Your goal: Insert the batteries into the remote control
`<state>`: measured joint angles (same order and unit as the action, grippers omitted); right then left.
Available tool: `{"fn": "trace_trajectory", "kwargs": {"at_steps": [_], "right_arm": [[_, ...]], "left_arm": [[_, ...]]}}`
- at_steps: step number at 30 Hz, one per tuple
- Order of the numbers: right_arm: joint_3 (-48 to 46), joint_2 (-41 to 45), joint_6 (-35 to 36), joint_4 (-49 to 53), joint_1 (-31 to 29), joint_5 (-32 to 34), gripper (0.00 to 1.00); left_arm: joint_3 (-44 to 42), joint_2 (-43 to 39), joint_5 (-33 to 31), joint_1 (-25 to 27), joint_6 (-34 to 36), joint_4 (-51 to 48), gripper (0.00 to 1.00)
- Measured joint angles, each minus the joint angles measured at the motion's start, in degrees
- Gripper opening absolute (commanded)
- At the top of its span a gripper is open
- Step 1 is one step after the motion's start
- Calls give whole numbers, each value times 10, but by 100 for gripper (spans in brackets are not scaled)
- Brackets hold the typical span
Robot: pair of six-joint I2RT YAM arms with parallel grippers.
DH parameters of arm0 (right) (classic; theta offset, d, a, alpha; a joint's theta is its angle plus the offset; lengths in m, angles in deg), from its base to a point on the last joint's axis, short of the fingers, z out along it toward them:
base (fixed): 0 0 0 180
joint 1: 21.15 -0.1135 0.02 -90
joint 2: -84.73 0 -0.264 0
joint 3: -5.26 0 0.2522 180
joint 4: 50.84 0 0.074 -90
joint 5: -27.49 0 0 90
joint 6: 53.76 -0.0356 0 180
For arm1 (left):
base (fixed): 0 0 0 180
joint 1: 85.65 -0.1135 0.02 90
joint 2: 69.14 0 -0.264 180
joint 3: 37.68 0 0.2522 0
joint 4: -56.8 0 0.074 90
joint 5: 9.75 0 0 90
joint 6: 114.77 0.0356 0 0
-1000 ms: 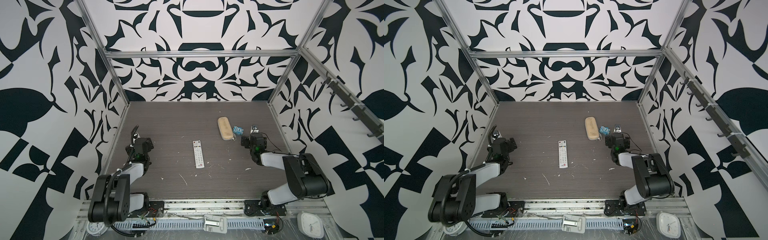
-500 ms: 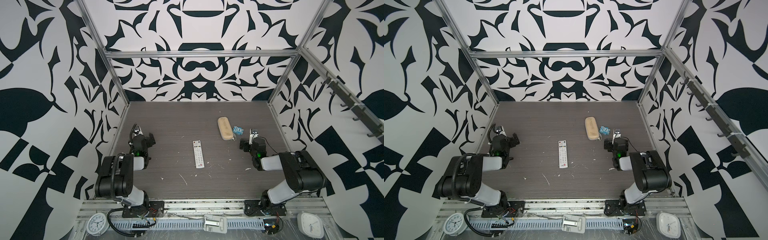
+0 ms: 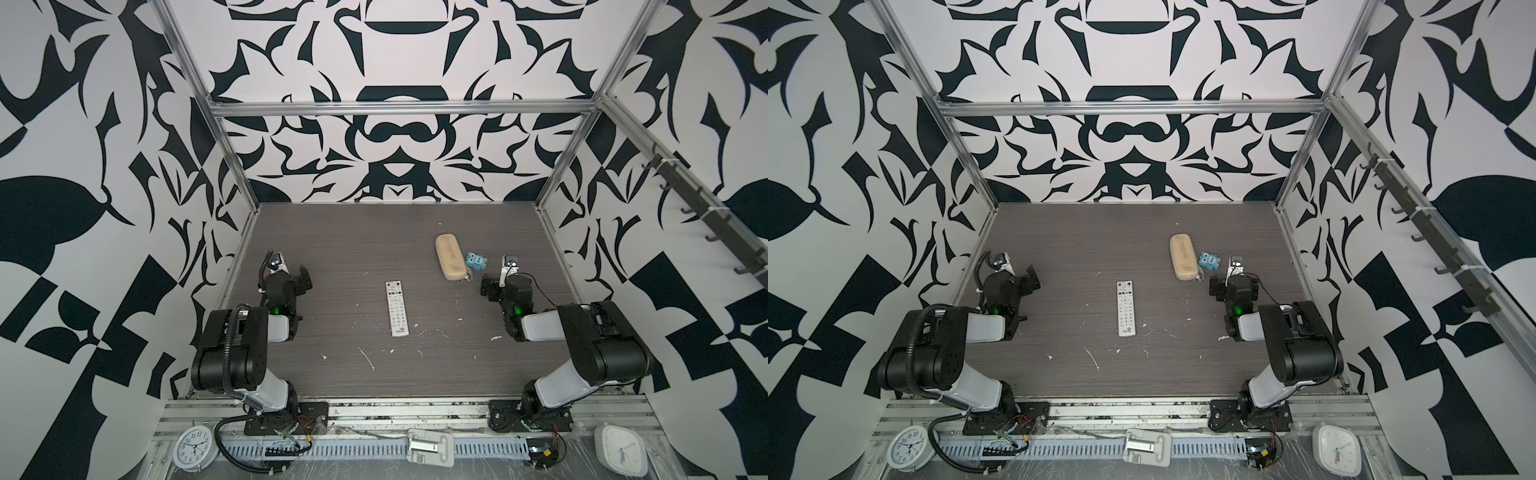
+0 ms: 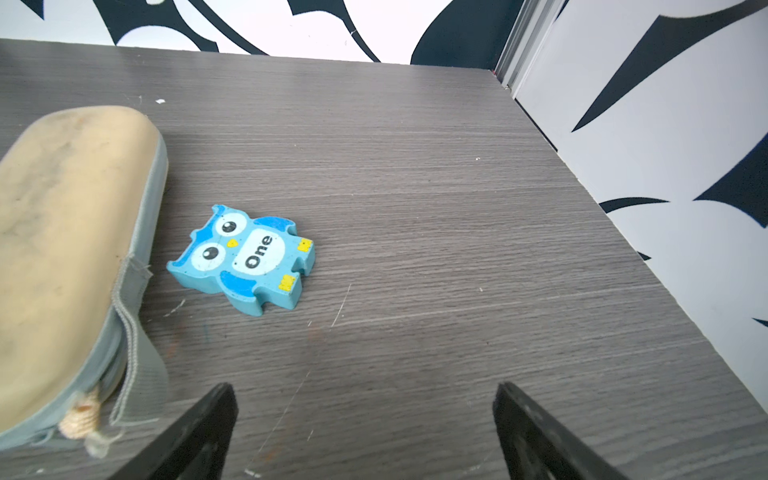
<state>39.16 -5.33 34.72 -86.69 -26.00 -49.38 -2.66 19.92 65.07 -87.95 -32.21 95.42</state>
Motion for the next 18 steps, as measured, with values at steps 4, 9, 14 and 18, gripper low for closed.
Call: {"fn": "trace_trajectory", "kwargs": {"at_steps": [4, 9, 14, 18], "right_arm": [[0, 0, 0, 0, 0, 0, 100], [0, 0, 0, 0, 0, 0, 100], [0, 0, 0, 0, 0, 1, 100], [-2, 0, 0, -3, 0, 0, 100]], "left_arm": [[0, 0, 0, 0, 0, 3, 99], [0, 0, 0, 0, 0, 3, 99], [0, 3, 1, 0, 0, 2, 99], [0, 3, 3, 0, 1, 3, 99]]}}
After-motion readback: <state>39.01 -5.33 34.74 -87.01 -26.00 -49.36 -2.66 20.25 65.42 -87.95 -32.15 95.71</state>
